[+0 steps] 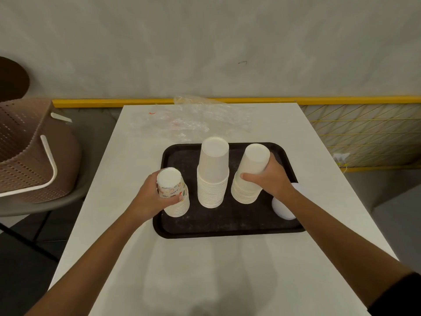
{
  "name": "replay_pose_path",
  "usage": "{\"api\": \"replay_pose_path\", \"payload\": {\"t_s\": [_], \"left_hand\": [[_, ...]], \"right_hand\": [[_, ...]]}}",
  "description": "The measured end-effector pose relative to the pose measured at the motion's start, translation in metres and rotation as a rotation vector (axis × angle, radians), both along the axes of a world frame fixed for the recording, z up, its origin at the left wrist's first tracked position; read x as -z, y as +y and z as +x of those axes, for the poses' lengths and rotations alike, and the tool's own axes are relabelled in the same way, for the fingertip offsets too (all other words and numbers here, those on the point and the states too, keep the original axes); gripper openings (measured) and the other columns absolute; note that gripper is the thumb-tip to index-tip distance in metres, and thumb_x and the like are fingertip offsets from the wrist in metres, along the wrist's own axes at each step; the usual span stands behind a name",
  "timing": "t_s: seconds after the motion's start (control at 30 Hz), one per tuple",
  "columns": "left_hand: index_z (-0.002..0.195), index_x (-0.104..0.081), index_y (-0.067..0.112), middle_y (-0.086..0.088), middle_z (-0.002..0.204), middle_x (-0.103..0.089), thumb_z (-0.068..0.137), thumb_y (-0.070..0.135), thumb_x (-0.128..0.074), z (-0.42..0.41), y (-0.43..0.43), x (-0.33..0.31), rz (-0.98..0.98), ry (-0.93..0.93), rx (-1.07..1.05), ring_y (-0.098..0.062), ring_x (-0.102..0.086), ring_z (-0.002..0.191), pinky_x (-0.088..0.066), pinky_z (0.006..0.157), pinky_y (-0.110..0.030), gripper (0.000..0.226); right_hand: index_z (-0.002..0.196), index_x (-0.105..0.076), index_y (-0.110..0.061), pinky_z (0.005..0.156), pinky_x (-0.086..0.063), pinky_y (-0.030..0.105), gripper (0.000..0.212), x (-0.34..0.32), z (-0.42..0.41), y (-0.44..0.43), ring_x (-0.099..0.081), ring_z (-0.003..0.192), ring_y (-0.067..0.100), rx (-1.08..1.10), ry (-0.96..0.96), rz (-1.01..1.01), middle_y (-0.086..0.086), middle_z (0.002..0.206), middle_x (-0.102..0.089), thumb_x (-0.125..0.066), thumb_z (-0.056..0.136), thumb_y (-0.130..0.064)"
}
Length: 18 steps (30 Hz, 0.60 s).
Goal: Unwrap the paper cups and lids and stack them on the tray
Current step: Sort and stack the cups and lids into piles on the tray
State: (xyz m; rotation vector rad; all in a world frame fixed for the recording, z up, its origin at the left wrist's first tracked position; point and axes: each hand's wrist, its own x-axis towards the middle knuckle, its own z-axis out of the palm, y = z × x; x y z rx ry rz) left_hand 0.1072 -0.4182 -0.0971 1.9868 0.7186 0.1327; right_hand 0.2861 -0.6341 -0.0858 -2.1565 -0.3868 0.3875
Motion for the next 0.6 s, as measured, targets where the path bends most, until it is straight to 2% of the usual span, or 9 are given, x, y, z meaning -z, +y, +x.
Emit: {"api": "replay_pose_path", "payload": {"t_s": [0.1, 0.2, 0.27, 0.37, 0.43, 0.53, 0.6], "left_hand": [[0.133, -0.037, 0.015, -0.007, 0.132, -0.044, 0.071, 0.012, -0.077, 0.001, 0.001, 0.004, 0.01, -0.008, -0.011, -0.023, -0.043, 0.123, -0.044, 0.098, -0.038, 0.073], [0.134, -0.036, 0.016, -0.006, 0.134, -0.042, 0.071, 0.011, -0.077, 0.001, 0.001, 0.005, 0.026, -0.014, 0.001, -0.023, -0.041, 0.124, -0.043, 0.099, -0.038, 0.075], [0.136, -0.033, 0.016, -0.006, 0.137, -0.037, 0.07, 0.011, -0.078, 0.0, 0.001, 0.006, 0.057, -0.034, 0.004, -0.023, -0.038, 0.126, -0.042, 0.1, -0.038, 0.08], [0.14, -0.025, 0.015, -0.007, 0.142, -0.027, 0.067, 0.009, -0.08, -0.003, 0.0, 0.008, 0.081, -0.063, -0.012, -0.02, -0.034, 0.128, -0.04, 0.103, -0.036, 0.092], [0.141, -0.024, 0.015, -0.007, 0.142, -0.027, 0.066, 0.009, -0.081, -0.004, -0.001, 0.01, 0.048, -0.065, -0.024, -0.019, -0.033, 0.129, -0.038, 0.105, -0.036, 0.094], [0.137, -0.029, 0.016, -0.006, 0.138, -0.036, 0.067, 0.012, -0.081, -0.003, -0.003, 0.013, 0.014, -0.05, -0.033, -0.022, -0.036, 0.129, -0.04, 0.106, -0.041, 0.087], [0.134, -0.034, 0.015, -0.006, 0.135, -0.043, 0.071, 0.015, -0.079, -0.002, -0.005, 0.012, 0.034, -0.007, -0.044, -0.024, -0.041, 0.126, -0.042, 0.103, -0.042, 0.078]], "right_hand": [[0.135, -0.032, -0.013, 0.093, -0.043, 0.034, 0.084, 0.003, -0.004, -0.003, -0.047, 0.121, 0.024, 0.012, 0.019, 0.0, 0.007, 0.132, -0.048, -0.081, 0.068, -0.022], [0.141, -0.026, -0.016, 0.101, -0.04, 0.035, 0.096, -0.004, -0.011, -0.006, -0.043, 0.126, 0.021, 0.099, -0.015, 0.112, 0.004, 0.138, -0.042, -0.083, 0.065, -0.027], [0.142, -0.027, -0.016, 0.103, -0.036, 0.028, 0.098, -0.015, -0.019, -0.006, -0.037, 0.13, 0.017, 0.155, -0.208, 0.162, 0.005, 0.142, -0.036, -0.083, 0.064, -0.035], [0.134, -0.039, -0.009, 0.1, -0.032, 0.012, 0.085, -0.037, -0.036, 0.001, -0.032, 0.126, 0.011, 0.127, -0.673, 0.201, 0.014, 0.137, -0.036, -0.077, 0.067, -0.044], [0.13, -0.042, -0.006, 0.102, -0.028, 0.005, 0.076, -0.045, -0.046, 0.011, -0.032, 0.123, 0.009, 0.056, -0.771, 0.261, 0.017, 0.132, -0.038, -0.076, 0.07, -0.038], [0.133, -0.039, -0.006, 0.099, -0.024, -0.002, 0.073, -0.046, -0.063, 0.032, -0.034, 0.121, 0.006, -0.039, -0.602, 0.322, 0.013, 0.134, -0.037, -0.075, 0.074, -0.032], [0.139, -0.03, -0.011, 0.098, -0.027, 0.002, 0.082, -0.039, -0.072, 0.046, -0.037, 0.121, 0.008, -0.08, -0.409, 0.319, 0.007, 0.138, -0.035, -0.076, 0.074, -0.029]]}}
